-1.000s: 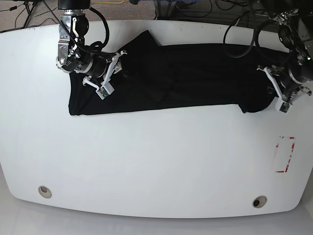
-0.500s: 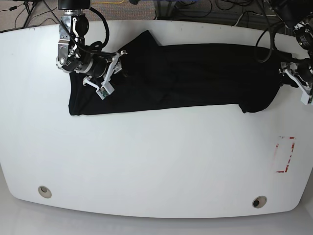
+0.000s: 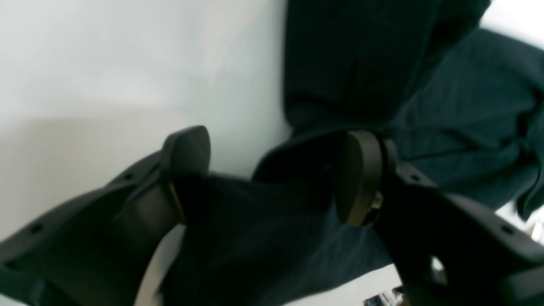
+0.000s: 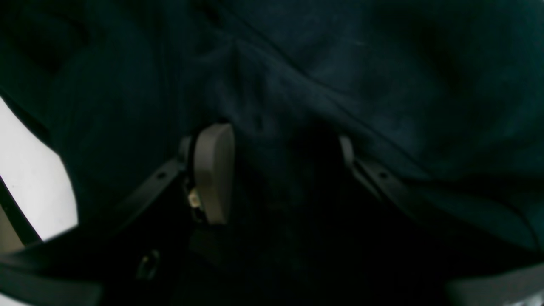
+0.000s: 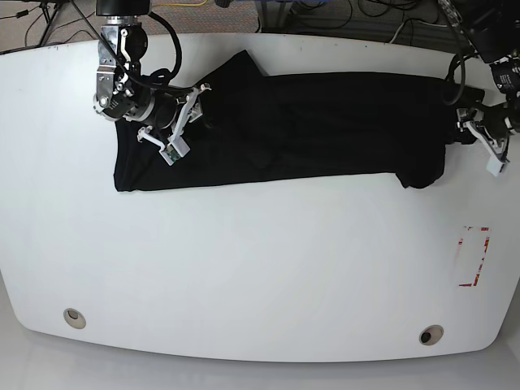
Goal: Layout the t-shirt on the table in an organized manner, then fold the t-shirt properly
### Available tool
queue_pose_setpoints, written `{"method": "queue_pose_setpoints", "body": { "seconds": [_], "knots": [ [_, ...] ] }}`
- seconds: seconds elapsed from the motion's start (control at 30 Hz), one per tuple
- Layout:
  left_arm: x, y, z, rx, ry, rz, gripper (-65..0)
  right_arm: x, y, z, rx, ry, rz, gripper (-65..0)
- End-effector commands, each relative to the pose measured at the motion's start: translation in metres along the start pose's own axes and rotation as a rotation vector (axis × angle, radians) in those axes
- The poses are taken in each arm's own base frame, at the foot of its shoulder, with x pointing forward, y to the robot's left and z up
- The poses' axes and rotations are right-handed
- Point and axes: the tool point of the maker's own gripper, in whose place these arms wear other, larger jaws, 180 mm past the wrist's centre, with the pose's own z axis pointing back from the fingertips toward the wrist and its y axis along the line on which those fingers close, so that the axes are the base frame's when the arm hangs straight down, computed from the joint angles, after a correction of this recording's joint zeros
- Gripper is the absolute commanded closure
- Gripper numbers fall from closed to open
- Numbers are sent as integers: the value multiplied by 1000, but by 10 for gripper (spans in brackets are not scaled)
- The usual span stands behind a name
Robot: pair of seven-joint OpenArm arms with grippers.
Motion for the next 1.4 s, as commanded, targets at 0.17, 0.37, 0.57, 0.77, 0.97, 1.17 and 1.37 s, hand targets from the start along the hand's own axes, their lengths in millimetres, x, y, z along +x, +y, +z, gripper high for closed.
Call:
{"method": "queue_pose_setpoints", "body": {
  "seconds": [0.17, 0.37, 0.57, 0.77, 0.97, 1.17, 1.37],
  "knots": [
    [1, -17, -12, -27, 68, -96, -414, -11, -5, 1, -21, 59, 8, -298],
    [-11, -17, -6, -7, 98, -134, -414, -11, -5, 2, -23, 57, 8, -298],
    [-15, -21, 5, 21, 103, -194, -414, -10, -5, 2, -22, 55, 8, -298],
    [-20, -19, 17, 54, 121, -244, -403, -11, -5, 2, -22, 56, 7, -298],
    [-22, -17, 17, 61, 130, -246, -268, -10, -5, 2, -22, 55, 8, -298],
    [-21, -18, 15, 56, 126, -243, -60, -10, -5, 2, -22, 55, 8, -298],
    [-19, -20, 15, 52, 119, -245, -50, -10, -5, 2, -22, 55, 8, -298]
  ]
}}
